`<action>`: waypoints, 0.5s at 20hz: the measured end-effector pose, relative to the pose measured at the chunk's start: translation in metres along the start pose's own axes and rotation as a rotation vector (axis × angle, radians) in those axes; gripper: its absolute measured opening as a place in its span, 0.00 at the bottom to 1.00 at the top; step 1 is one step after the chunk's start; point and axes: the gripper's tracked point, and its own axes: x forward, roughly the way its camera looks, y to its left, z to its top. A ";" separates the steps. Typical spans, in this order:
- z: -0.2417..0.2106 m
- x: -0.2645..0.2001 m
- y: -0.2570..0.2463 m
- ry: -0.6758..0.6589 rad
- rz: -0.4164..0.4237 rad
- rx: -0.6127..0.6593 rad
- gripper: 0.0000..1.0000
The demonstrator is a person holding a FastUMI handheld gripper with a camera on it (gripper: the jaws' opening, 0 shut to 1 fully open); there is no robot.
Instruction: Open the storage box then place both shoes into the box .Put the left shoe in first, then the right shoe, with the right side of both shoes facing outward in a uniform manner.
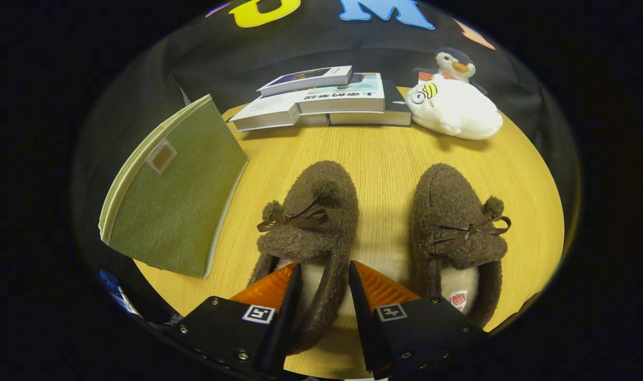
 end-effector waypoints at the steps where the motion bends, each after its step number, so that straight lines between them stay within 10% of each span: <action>1: -0.002 0.001 0.001 0.014 0.009 0.022 0.22; 4: -0.001 0.002 -0.006 0.011 -0.023 0.062 0.23; 5: 0.002 0.001 -0.004 0.025 -0.011 0.106 0.01; 10: 0.010 -0.014 0.000 0.042 0.026 0.260 0.01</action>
